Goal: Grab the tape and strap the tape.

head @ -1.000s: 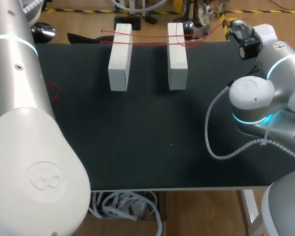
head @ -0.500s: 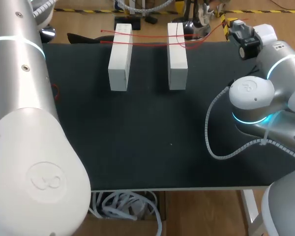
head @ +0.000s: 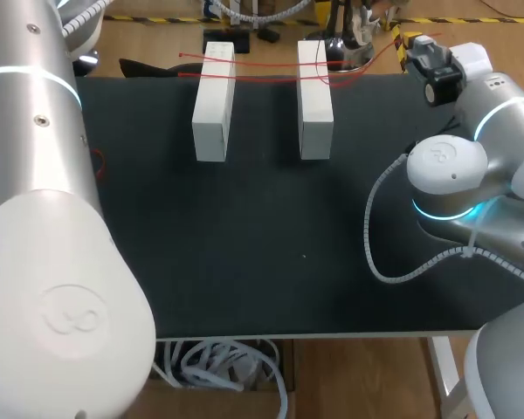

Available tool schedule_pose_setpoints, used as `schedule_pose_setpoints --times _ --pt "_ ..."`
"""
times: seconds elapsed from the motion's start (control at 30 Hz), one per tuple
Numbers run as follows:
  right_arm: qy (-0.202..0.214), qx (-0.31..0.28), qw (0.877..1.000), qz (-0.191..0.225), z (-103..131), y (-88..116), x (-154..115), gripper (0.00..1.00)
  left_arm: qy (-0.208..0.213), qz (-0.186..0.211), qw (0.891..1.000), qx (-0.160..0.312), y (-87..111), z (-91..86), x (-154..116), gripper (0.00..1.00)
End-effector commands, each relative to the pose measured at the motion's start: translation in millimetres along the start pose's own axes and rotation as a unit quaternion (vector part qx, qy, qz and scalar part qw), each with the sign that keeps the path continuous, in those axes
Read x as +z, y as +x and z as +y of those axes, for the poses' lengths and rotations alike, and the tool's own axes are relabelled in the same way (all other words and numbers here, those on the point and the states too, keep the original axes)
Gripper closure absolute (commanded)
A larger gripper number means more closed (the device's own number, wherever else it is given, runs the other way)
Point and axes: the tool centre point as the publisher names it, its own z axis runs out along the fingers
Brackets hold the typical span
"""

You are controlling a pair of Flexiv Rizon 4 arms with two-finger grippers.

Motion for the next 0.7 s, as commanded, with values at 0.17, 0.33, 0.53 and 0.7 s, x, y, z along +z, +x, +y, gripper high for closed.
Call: schedule_pose_setpoints --times 0.17,0.33,0.53,0.7 --pt "0.001 -0.001 1.000 -0.003 0.7 1.4 -0.4 1.00 -0.002 0.002 1.000 0.000 -1.2 -0.8 -0.4 1.00" --pt "-0.002 -0.033 0.999 -0.017 5.4 1.8 -1.9 1.00 -0.002 0.002 1.000 0.000 -1.2 -0.8 -0.4 1.00" --pt "0.013 -0.093 0.994 -0.049 10.3 6.2 -1.8 1.00 -0.002 0.002 1.000 0.000 -1.2 -0.8 -0.4 1.00" --pt "0.022 -0.144 0.988 -0.049 12.9 15.3 -0.5 1.00 -0.002 0.002 1.000 0.000 -1.2 -0.8 -0.4 1.00"
